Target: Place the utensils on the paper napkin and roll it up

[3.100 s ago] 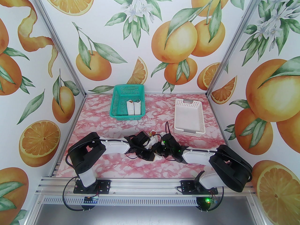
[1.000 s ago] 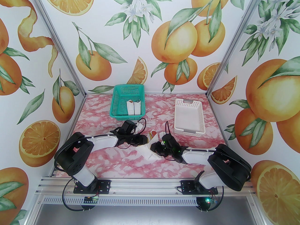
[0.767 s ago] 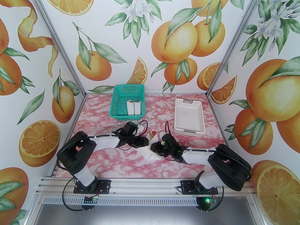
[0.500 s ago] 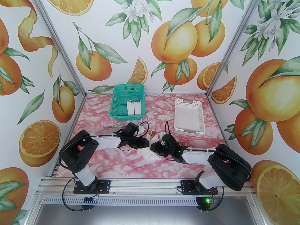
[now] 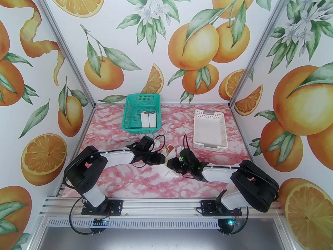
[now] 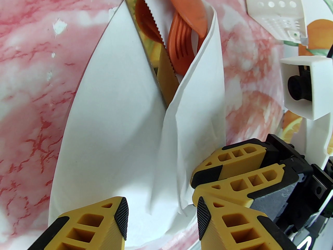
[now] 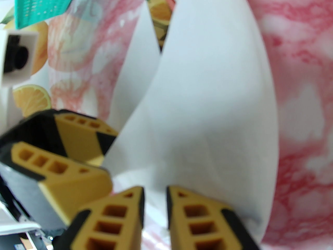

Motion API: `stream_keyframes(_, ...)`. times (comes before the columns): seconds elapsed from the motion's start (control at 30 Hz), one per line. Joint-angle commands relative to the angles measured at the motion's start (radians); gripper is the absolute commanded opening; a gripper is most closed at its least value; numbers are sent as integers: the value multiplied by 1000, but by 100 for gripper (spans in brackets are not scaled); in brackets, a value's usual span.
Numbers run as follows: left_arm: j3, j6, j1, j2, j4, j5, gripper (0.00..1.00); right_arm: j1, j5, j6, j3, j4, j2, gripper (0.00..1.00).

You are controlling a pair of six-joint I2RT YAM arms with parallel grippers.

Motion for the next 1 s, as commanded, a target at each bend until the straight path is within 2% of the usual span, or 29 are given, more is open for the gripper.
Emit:
stream_keyframes(0.0,22,7,-2,-10,4,5,50,9,21,-14,-3,-91,16,24)
stream_keyframes(0.2,21,-13,-5,14,53,51,46,8,22,-12,-5,-91,16,24)
stream_keyframes(0.5,17,-8,-8,23,43,46,42,7,21,-10,-3,-84,18,24)
stream_keyframes(0.73,22,11,-8,17,8,13,22,7,19,-9,4,-81,14,24)
stream_keyframes(0.97,26,20,-7,3,-11,-6,12,7,19,-17,18,-97,10,25)
